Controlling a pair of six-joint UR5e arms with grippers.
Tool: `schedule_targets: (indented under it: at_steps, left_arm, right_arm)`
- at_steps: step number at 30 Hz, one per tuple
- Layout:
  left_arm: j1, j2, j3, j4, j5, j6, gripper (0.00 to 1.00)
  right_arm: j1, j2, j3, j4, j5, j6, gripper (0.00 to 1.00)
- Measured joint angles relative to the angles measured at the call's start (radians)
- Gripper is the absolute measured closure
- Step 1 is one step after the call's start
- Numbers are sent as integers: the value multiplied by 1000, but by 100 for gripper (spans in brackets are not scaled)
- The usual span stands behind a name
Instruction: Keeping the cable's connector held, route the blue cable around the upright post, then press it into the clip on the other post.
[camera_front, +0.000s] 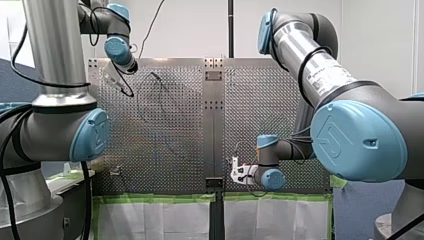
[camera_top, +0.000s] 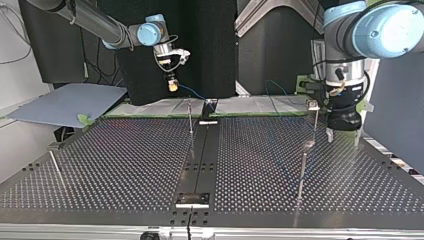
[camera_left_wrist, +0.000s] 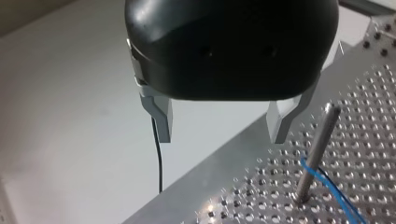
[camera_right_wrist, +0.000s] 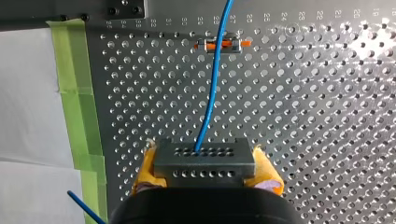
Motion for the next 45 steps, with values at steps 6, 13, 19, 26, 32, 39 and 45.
schedule_targets:
  at_steps: [6,13,19,26,32,39,45]
  left_arm:
    - [-17,-23,64,-64,8,64,1]
    - [-35,-27,132,-125,36,137,1]
    - [-44,-27,146,-136,39,193,1]
    - [-47,-39,146,-139,33,263,1]
    - [-48,-54,147,-140,55,317,1]
    - [-48,-57,147,-138,107,386,1]
    - [-48,-57,147,-138,114,450,1]
  right_arm:
    - [1,0,-10,16,-2,-4,100]
    - [2,0,-18,24,-3,-7,100]
    - [2,0,-19,25,-3,-10,100]
    - [2,0,-19,25,-3,-11,100]
    - [3,0,-19,25,-3,-10,100]
    - [2,0,-19,26,-3,-11,100]
    - [2,0,-19,26,-3,-11,100]
